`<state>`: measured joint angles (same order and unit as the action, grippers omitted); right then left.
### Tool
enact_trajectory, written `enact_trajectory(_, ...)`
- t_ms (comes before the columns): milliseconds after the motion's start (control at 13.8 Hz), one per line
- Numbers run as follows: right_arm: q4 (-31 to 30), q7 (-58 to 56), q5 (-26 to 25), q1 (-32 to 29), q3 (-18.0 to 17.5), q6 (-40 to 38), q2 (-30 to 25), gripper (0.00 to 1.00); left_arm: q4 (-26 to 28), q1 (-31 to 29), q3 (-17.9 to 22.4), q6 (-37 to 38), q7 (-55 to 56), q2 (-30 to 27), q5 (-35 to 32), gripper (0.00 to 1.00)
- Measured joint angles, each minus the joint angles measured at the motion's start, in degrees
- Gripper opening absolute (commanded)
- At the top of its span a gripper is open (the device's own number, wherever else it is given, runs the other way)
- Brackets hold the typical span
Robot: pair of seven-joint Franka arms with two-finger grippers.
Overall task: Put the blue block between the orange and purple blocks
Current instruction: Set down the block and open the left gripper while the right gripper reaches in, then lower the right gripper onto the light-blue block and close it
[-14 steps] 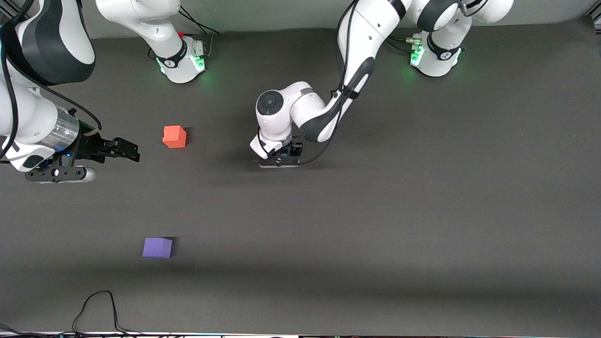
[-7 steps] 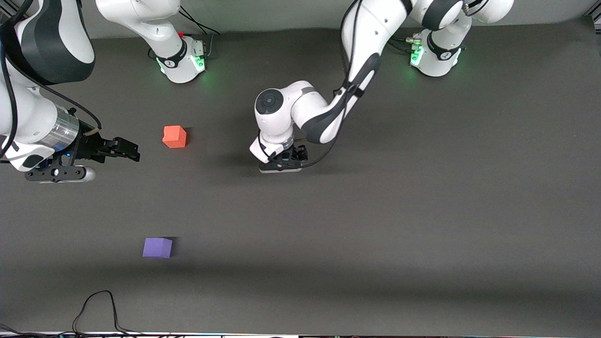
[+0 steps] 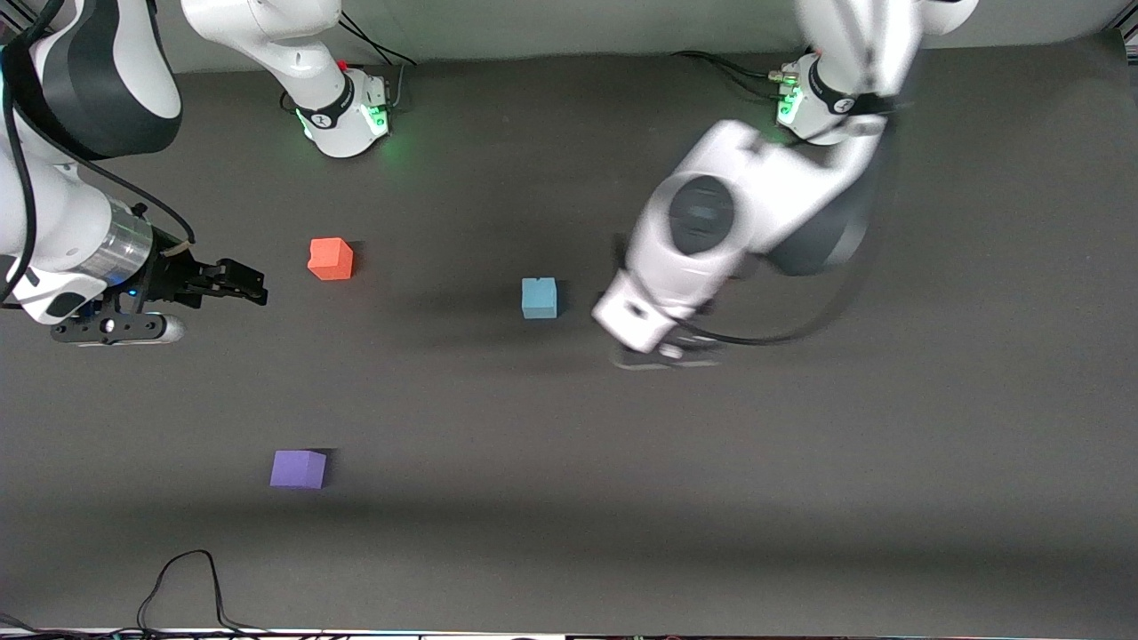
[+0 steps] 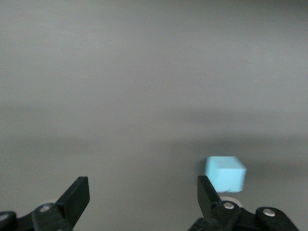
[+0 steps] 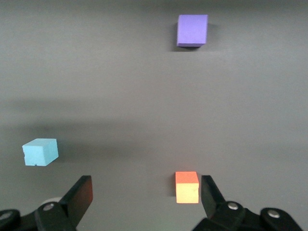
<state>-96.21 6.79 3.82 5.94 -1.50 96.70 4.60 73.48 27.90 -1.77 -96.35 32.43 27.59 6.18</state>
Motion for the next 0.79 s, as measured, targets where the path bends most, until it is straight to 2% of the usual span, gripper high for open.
enact_trajectory(289, -0.03, 6.48, 3.81, 8.4, -0.33, 4.01, 0.34, 1.0, 2.58, -14.88, 0.15, 10.69, -18.17, -7.54, -0.06, 1.0)
enact_trajectory(578, -0.91, 19.29, 3.79, 23.83, -0.68, 12.82, 5.43, 1.0, 10.34, -25.63, 0.24, 11.55, -31.69, -15.74, -1.14, 1.0)
enact_trajectory(794, -2.42, 26.3, 2.6, 31.51, -0.6, 18.4, 11.38, 1.0, 13.81, -29.49, 0.24, 11.51, -36.1, -19.55, -1.81, 1.0)
